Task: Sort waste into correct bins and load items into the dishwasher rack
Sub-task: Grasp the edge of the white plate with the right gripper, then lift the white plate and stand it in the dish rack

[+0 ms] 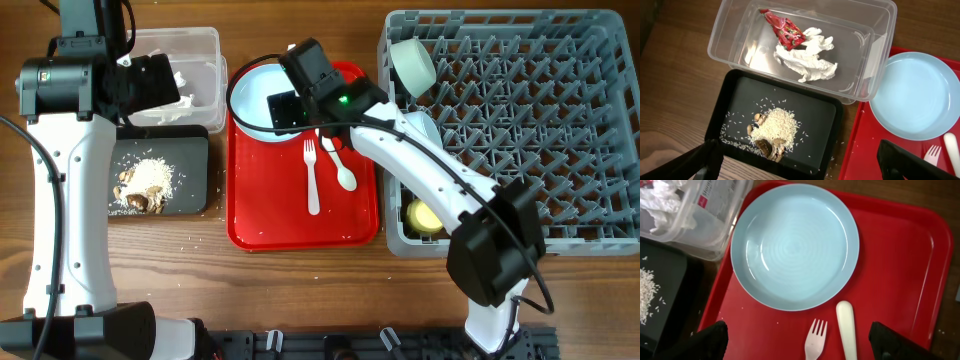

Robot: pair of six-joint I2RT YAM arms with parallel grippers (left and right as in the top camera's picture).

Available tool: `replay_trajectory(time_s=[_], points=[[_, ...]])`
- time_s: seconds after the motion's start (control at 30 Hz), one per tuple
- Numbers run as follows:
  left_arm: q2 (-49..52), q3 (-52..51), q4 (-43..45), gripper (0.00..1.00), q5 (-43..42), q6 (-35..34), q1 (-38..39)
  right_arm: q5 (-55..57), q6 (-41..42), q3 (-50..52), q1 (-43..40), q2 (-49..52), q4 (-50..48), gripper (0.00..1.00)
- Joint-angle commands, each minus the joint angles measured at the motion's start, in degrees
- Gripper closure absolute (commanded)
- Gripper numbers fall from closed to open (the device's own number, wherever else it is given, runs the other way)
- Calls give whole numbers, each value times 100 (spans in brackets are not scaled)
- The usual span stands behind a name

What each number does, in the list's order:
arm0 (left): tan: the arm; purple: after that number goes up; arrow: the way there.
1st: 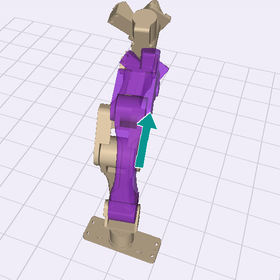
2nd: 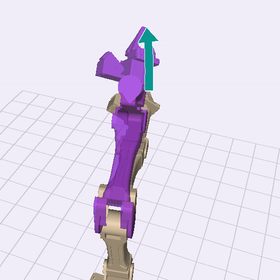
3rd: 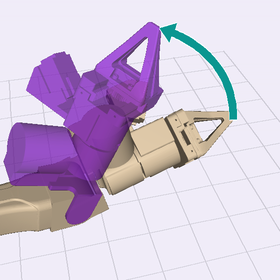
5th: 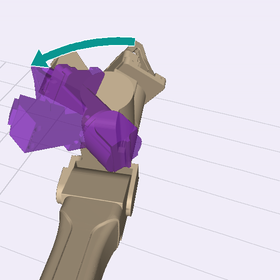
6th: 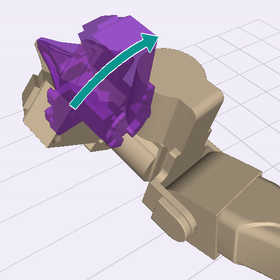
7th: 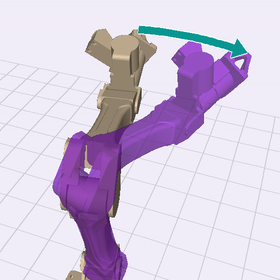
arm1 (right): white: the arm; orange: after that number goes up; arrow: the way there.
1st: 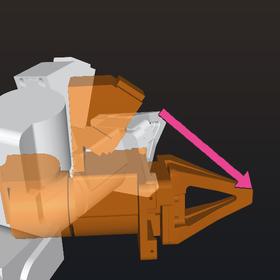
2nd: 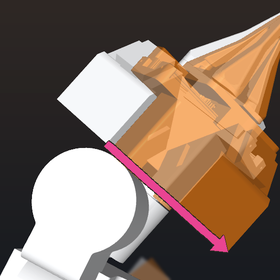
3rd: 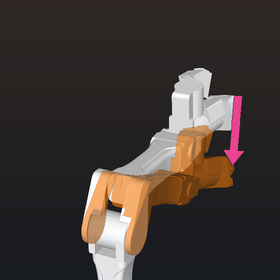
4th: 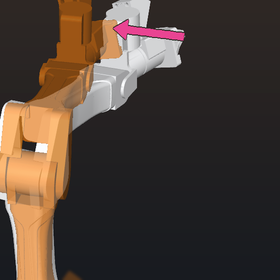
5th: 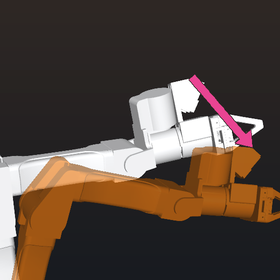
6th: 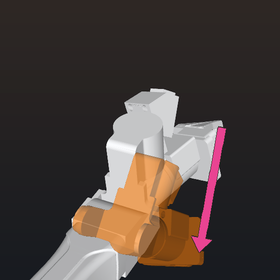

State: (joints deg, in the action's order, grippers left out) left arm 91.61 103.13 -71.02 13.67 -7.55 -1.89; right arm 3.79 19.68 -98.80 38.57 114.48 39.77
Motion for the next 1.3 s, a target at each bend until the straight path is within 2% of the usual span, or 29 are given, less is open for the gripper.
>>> replay_trajectory(time_s=[0.0,0.13,0.33,0.47,0.57,0.77,0.8,0.9,0.93,1.23,1.27], points=[[11,35,2,0,31,72,-26,-87,173,35,-2,269,-13,8],[11,35,2,0,31,72,-26,-131,592,42,-46,719,-59,11],[11,35,2,0,31,72,-26,39,1185,70,-282,1130,-175,28],[11,35,2,0,31,72,-26,-2,1220,70,-608,1408,-535,36],[11,35,2,0,31,72,-26,-72,1176,68,-678,1537,-793,49],[11,35,2,0,31,72,-26,-304,1180,70,-671,1814,-1191,65],[11,35,2,0,31,72,-26,-306,1187,70,-671,1829,-1185,73],[11,35,2,0,31,72,-26,-304,1196,70,-671,1829,-1102,78],[11,35,2,0,31,72,-26,-304,1198,70,-671,1829,-1054,84],[11,35,2,0,31,72,-26,-304,1338,70,-671,2022,-1191,84],[11,35,2,0,31,72,-26,-306,1346,68,-671,2022,-1193,89]])
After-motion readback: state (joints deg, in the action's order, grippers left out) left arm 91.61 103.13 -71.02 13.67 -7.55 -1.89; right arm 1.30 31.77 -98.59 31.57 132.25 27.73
